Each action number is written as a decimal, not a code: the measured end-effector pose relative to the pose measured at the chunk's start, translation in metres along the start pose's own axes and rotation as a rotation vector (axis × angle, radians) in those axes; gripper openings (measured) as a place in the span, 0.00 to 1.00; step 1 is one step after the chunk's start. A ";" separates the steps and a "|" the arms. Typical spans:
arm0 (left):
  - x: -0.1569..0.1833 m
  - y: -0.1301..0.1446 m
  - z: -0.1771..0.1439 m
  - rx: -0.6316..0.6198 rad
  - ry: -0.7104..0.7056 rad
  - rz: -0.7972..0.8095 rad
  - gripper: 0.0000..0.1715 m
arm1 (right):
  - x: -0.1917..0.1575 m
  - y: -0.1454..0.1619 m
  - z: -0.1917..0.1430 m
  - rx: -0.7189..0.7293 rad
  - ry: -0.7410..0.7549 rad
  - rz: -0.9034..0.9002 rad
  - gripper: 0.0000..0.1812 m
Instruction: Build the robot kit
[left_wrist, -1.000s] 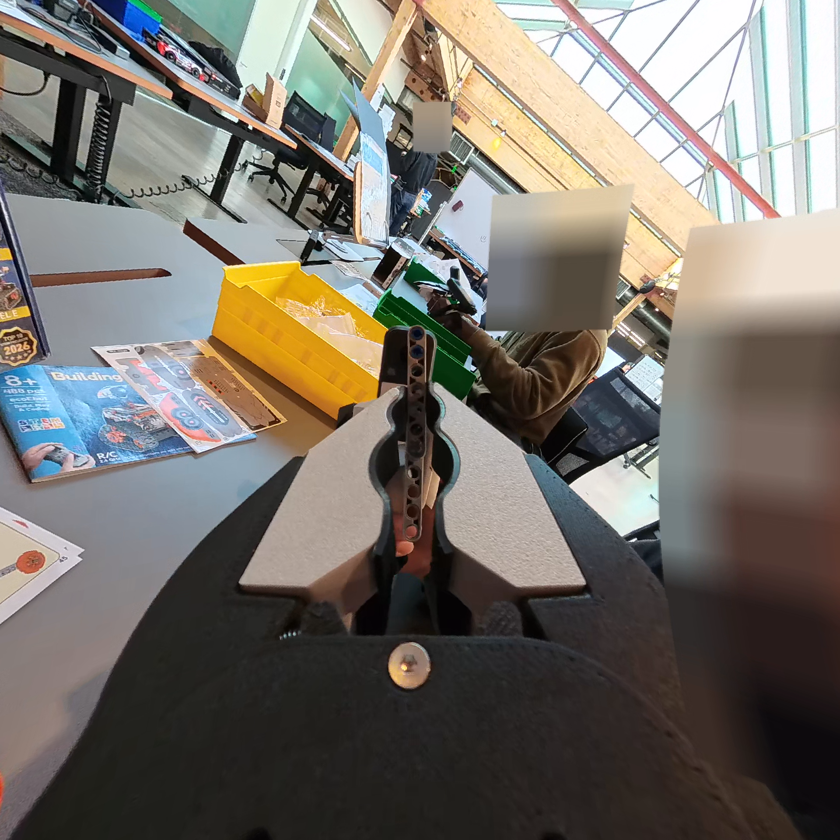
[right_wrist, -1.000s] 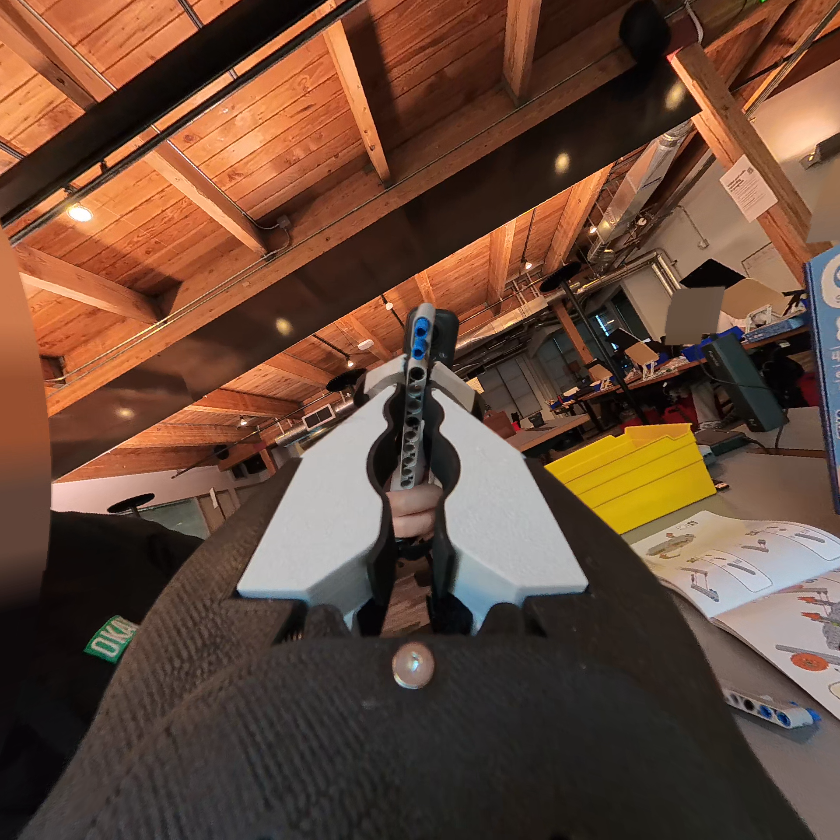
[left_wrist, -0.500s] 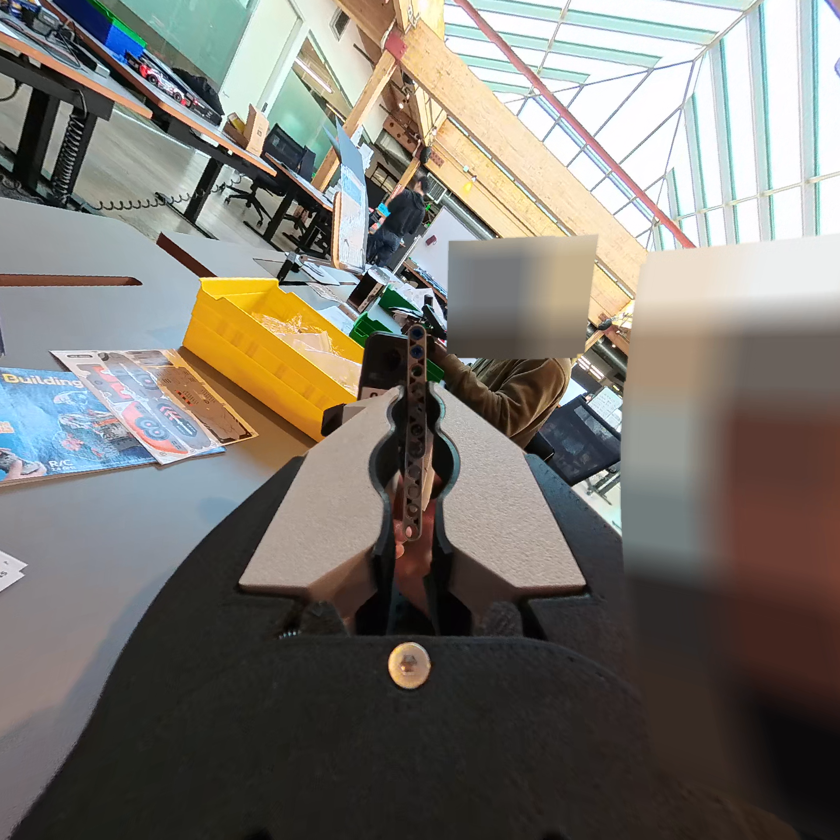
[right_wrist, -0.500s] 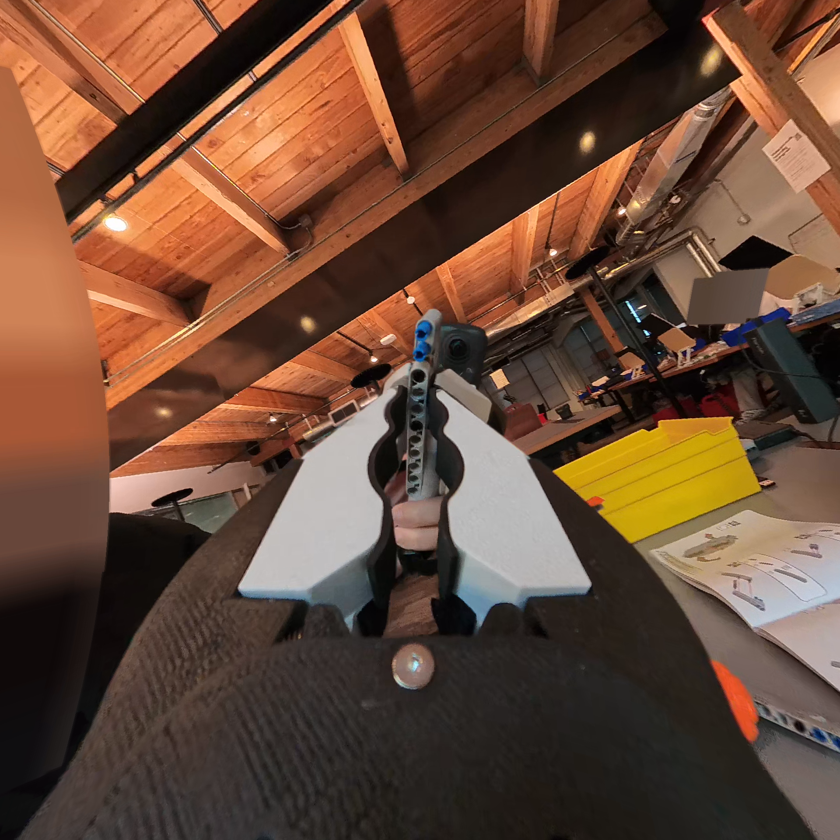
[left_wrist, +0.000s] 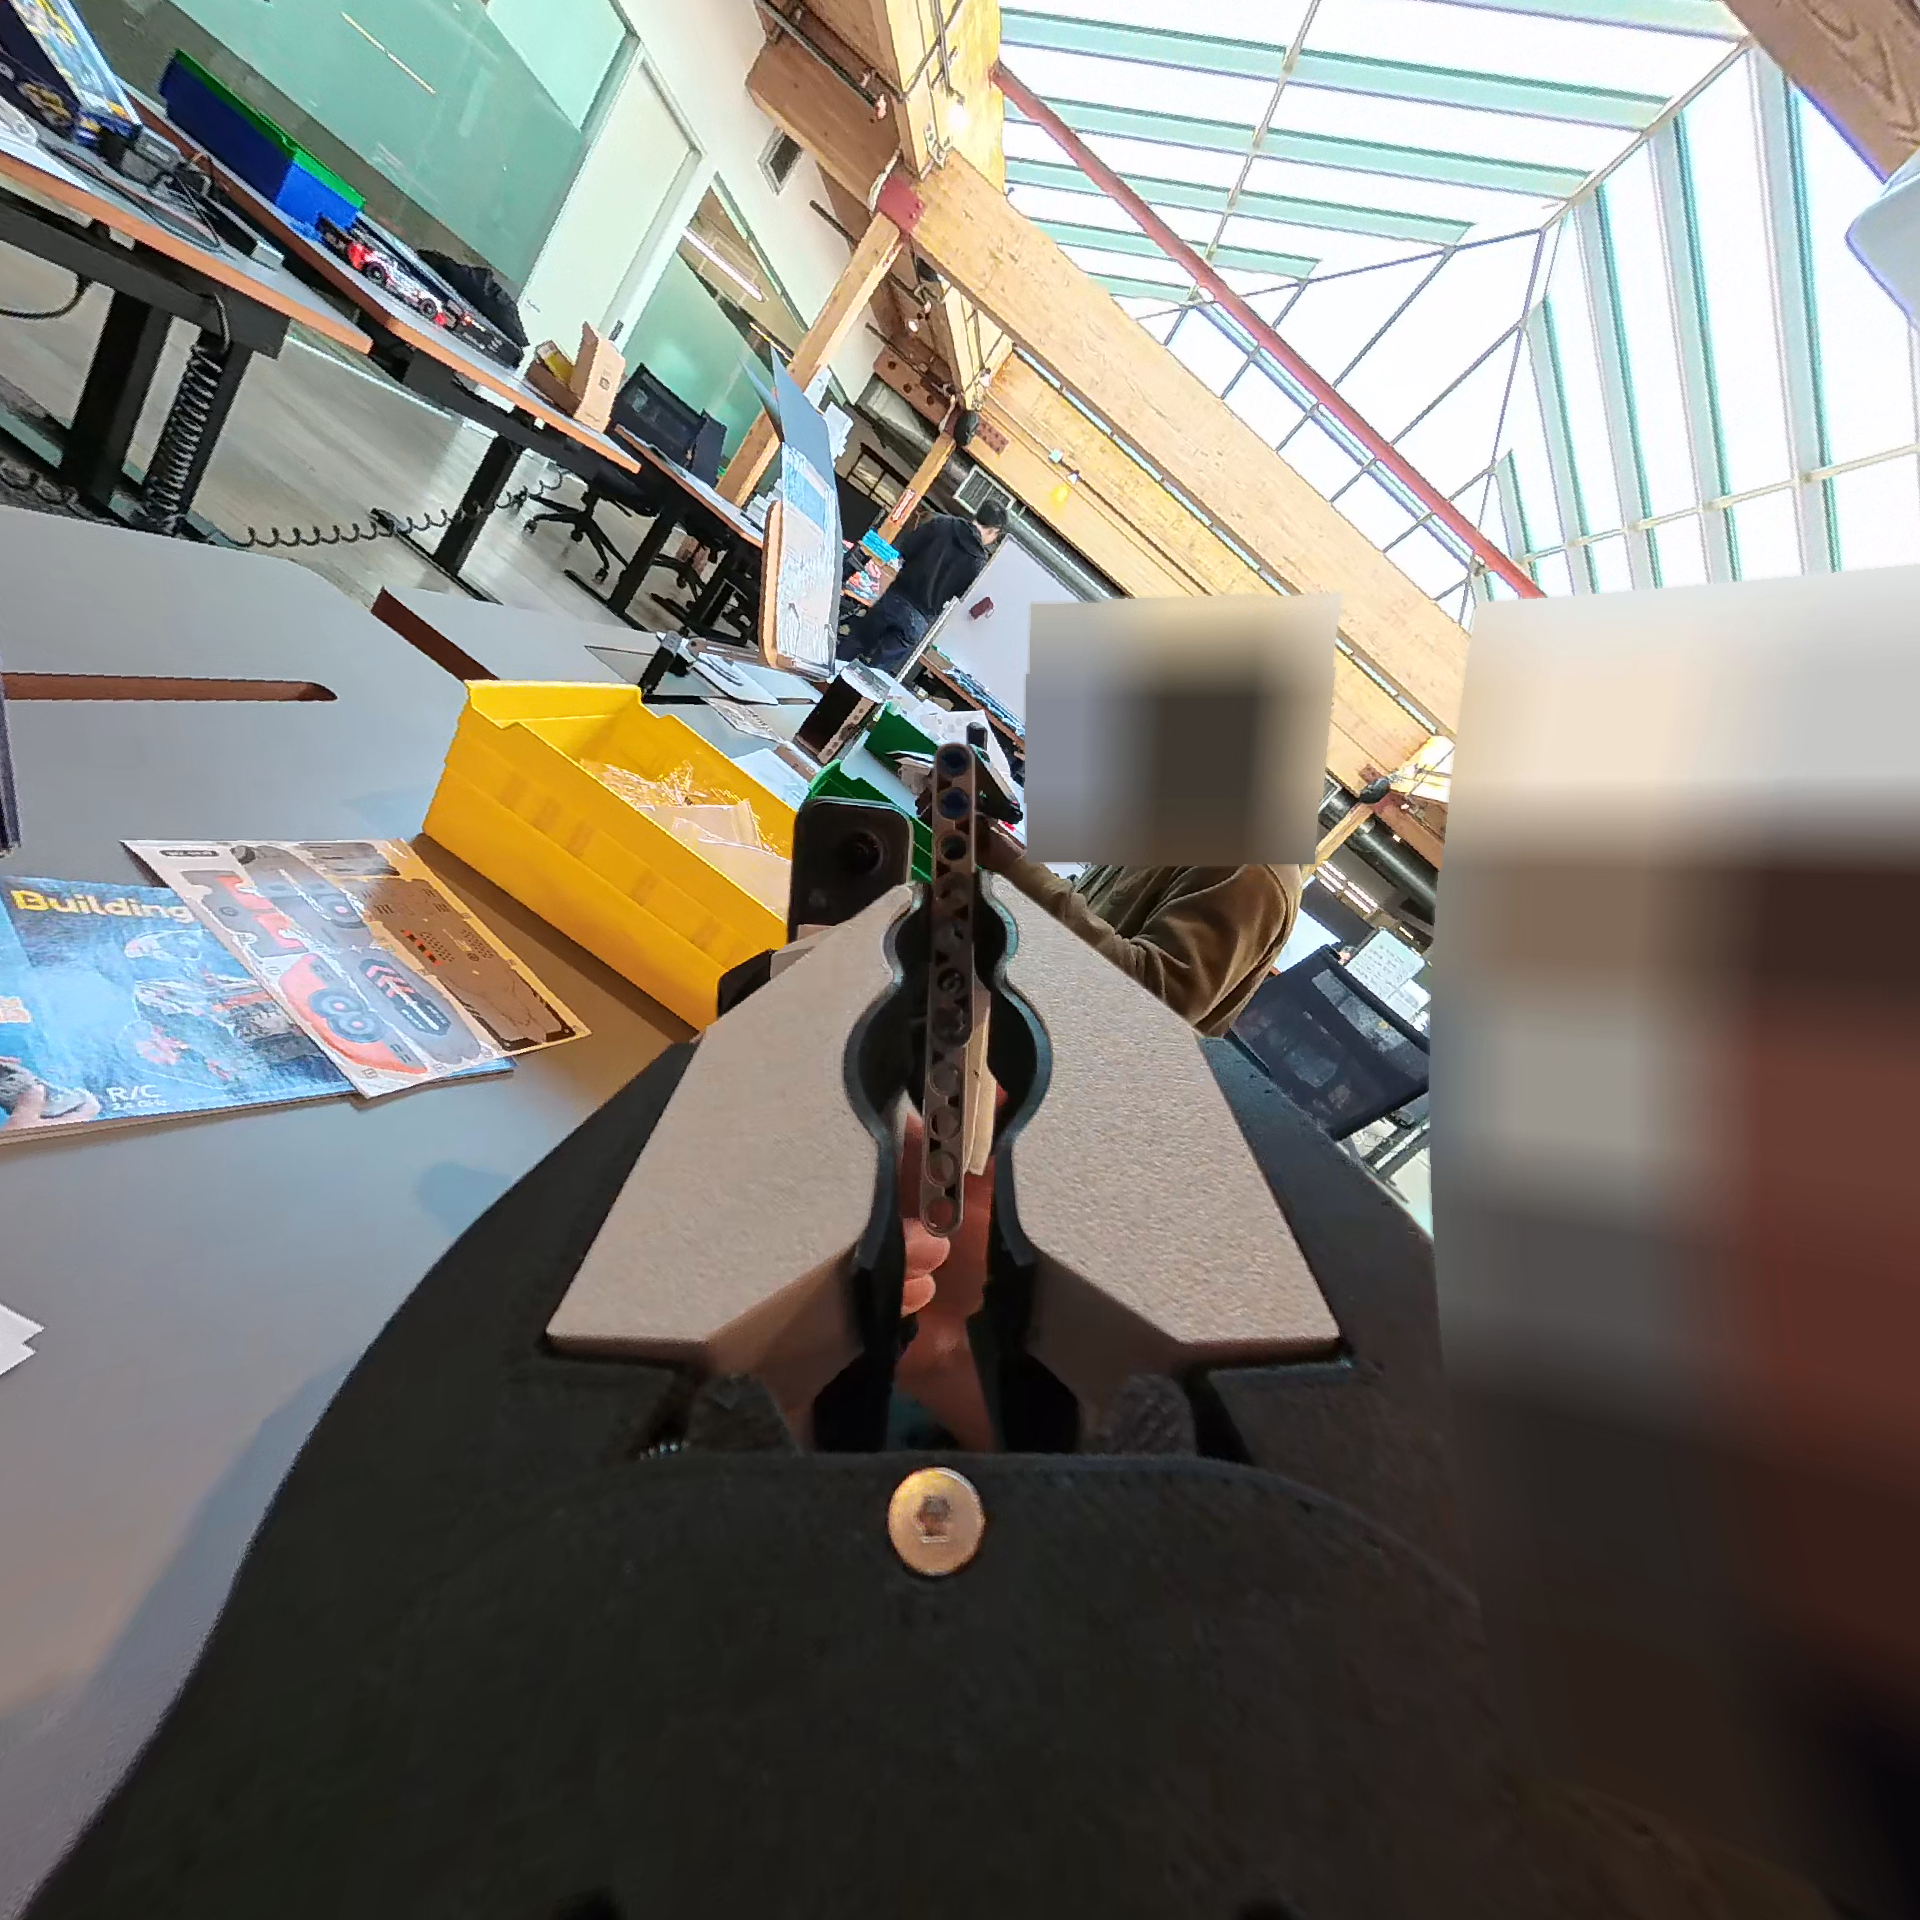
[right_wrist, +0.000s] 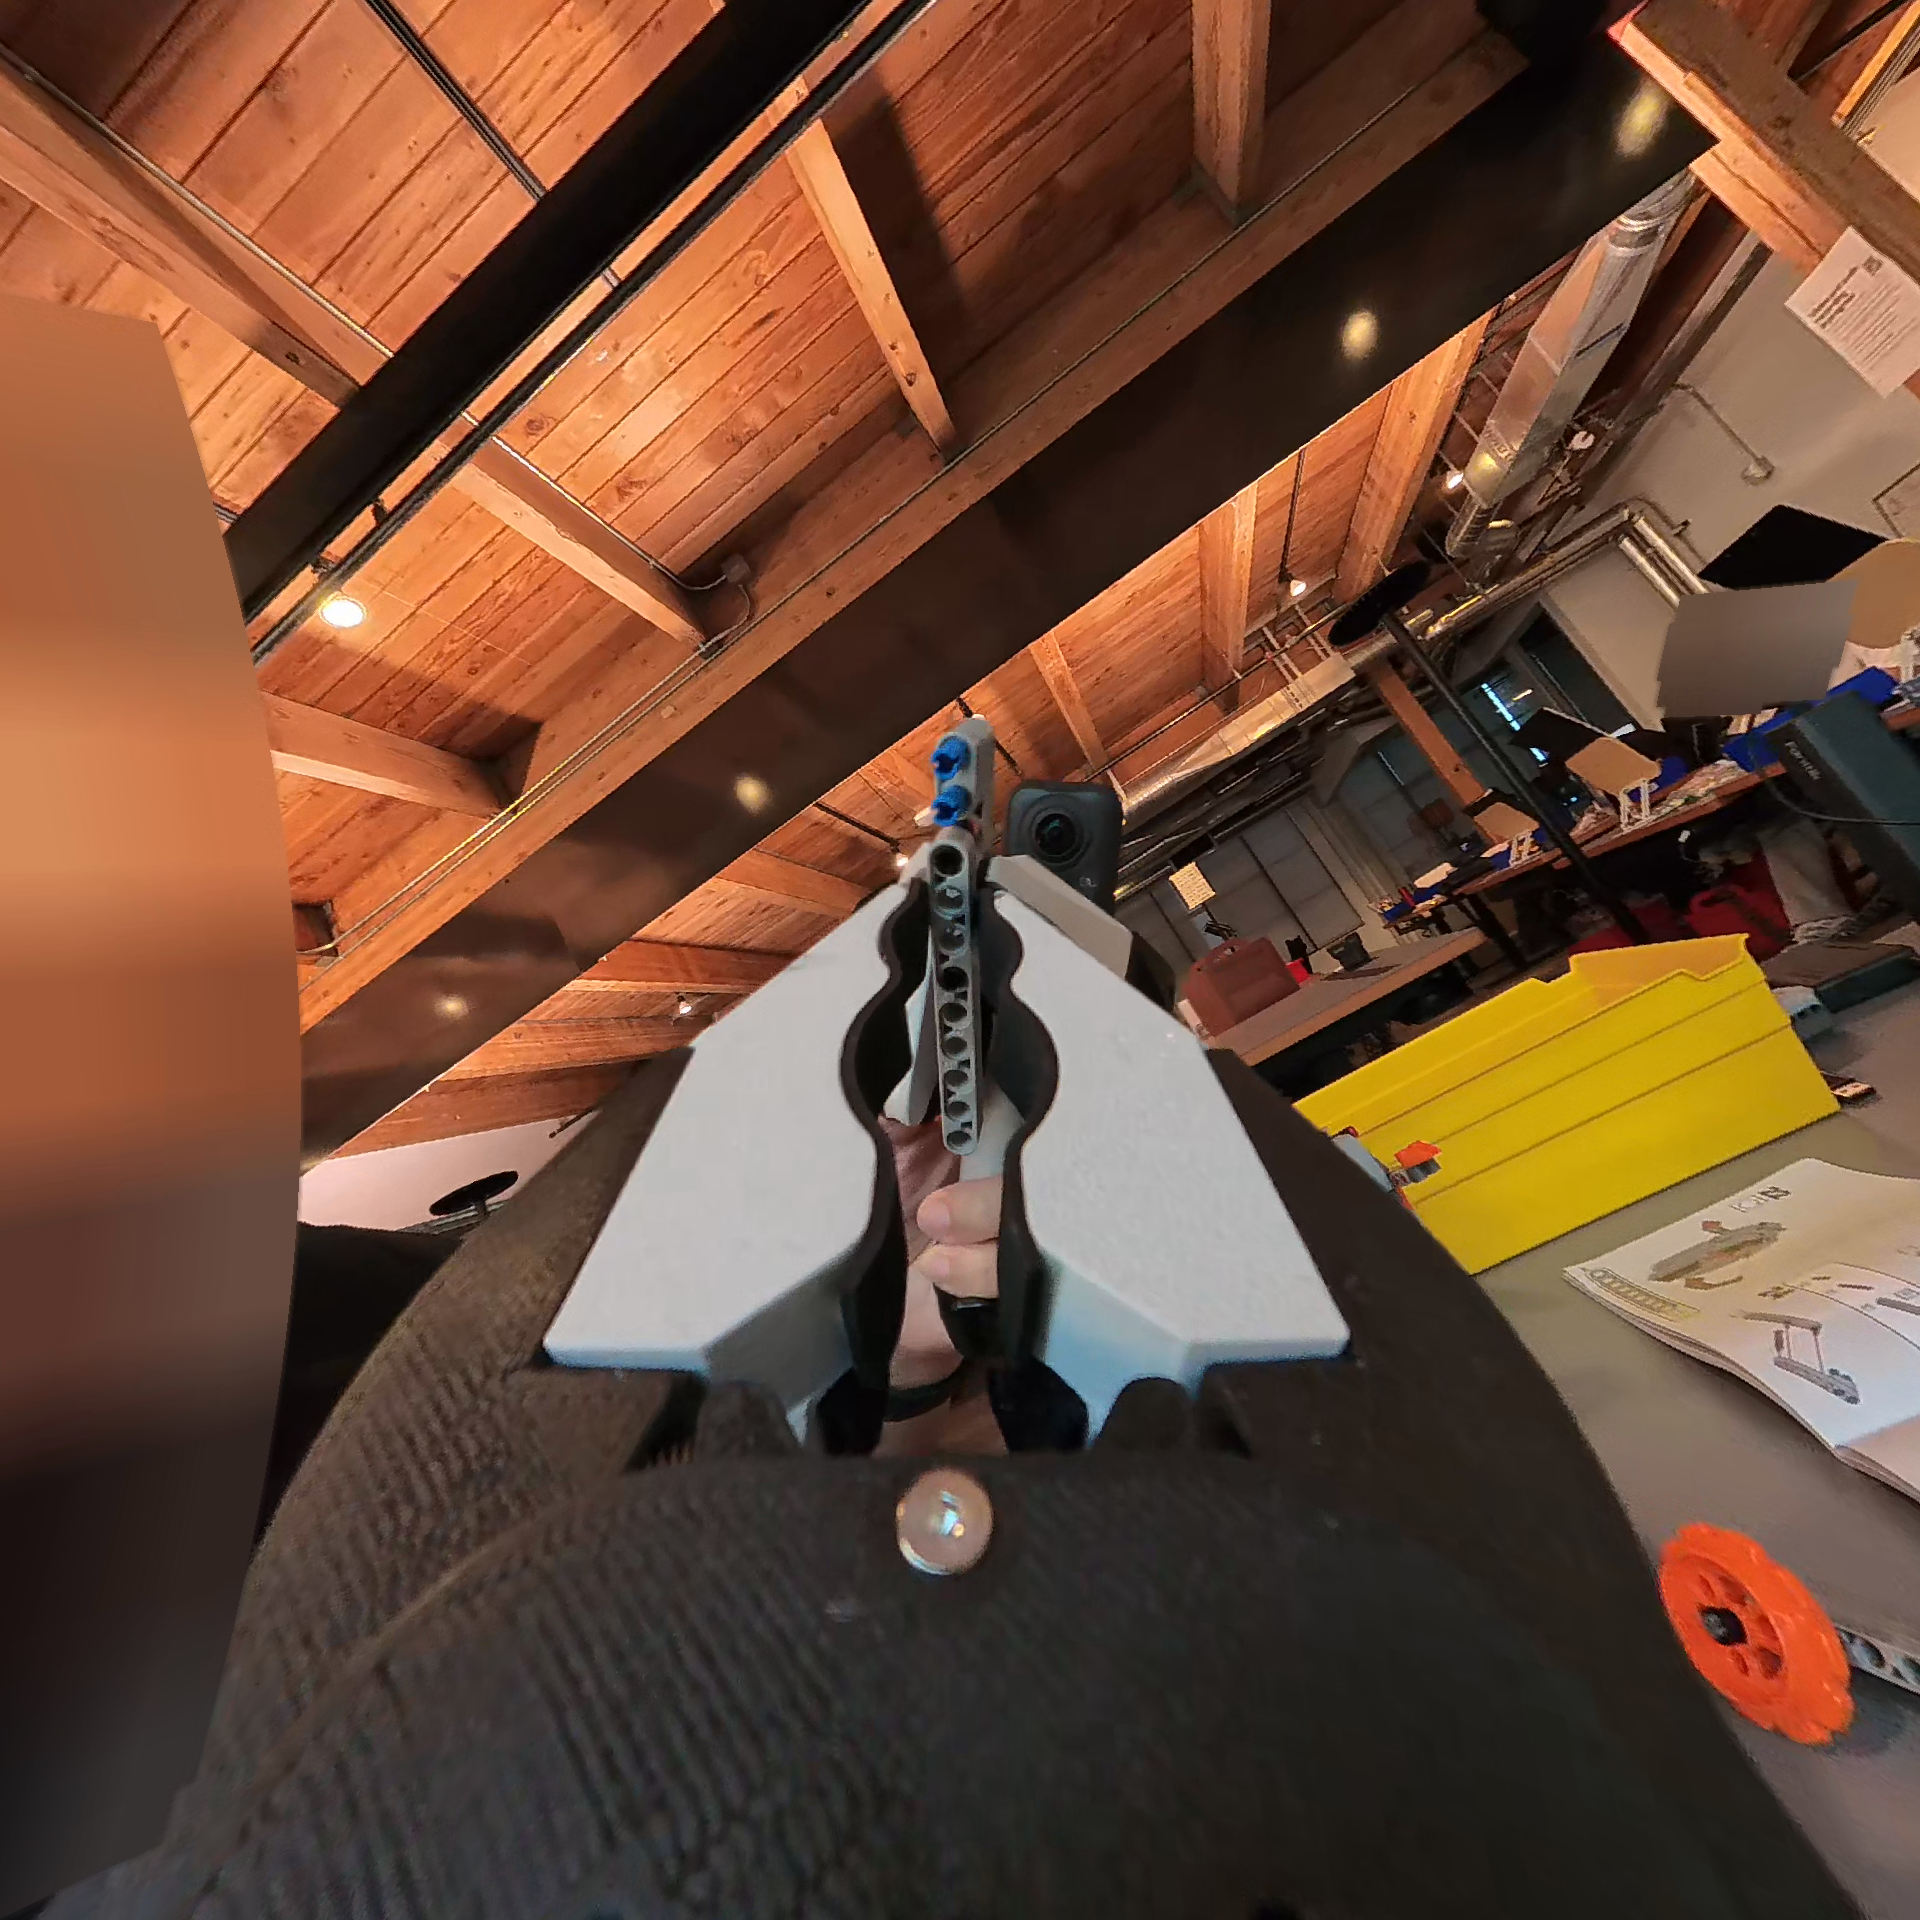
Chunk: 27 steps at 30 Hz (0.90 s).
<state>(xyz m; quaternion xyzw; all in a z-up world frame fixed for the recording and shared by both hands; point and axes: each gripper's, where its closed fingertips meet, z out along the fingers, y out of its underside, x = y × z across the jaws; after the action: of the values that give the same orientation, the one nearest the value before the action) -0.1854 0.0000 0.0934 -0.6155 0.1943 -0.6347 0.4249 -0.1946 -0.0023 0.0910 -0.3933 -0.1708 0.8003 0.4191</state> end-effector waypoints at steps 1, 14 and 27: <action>0.000 0.000 -0.001 0.003 -0.004 0.003 0.03 | 0.001 -0.001 0.000 0.004 0.007 0.001 0.04; -0.005 0.004 -0.002 -0.016 -0.045 0.041 0.03 | 0.006 -0.006 -0.004 0.026 0.050 -0.004 0.03; 0.001 0.007 0.002 -0.040 -0.042 0.093 0.03 | -0.002 -0.006 -0.007 0.014 0.030 -0.080 0.03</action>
<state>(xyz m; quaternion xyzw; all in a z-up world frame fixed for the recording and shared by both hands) -0.1815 -0.0040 0.0891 -0.6273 0.2263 -0.5973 0.4455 -0.1853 -0.0009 0.0915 -0.3953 -0.1744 0.7781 0.4560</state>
